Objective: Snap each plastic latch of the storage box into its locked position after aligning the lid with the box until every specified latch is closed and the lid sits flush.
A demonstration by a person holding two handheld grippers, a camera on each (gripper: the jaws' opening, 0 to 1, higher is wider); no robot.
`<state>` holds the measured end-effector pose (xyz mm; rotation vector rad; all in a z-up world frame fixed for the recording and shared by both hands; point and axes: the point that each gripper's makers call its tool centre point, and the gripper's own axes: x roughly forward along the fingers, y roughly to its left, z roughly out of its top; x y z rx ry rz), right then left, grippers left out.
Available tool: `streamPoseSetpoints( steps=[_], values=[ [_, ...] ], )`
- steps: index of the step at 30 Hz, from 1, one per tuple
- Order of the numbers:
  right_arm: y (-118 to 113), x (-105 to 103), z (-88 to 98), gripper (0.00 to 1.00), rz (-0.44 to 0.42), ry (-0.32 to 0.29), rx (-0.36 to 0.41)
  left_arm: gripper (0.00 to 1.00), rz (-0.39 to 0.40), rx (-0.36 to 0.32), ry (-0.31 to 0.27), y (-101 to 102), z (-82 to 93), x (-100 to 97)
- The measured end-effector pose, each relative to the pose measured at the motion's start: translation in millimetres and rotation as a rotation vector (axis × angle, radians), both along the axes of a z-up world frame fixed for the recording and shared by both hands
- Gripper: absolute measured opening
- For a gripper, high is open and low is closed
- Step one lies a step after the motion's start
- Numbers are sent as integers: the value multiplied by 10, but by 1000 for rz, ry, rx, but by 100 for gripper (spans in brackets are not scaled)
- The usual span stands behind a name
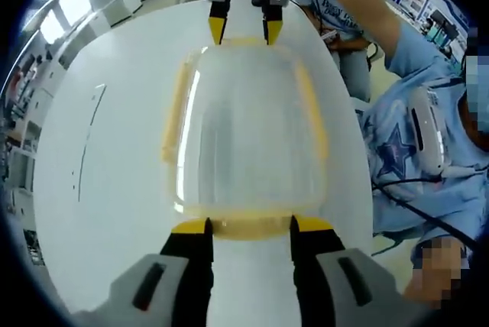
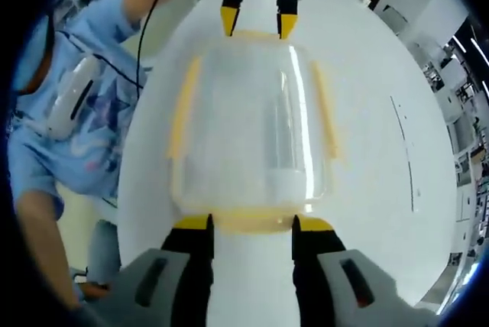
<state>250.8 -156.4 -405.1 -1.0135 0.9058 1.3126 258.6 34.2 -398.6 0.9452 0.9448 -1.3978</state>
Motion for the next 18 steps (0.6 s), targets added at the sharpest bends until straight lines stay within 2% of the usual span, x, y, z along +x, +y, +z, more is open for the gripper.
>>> streamPoseSetpoints(
  steps=[18],
  values=[
    [231,38,-29,39,22,-12,7,40,30,0,-11,233,7,0]
  ],
)
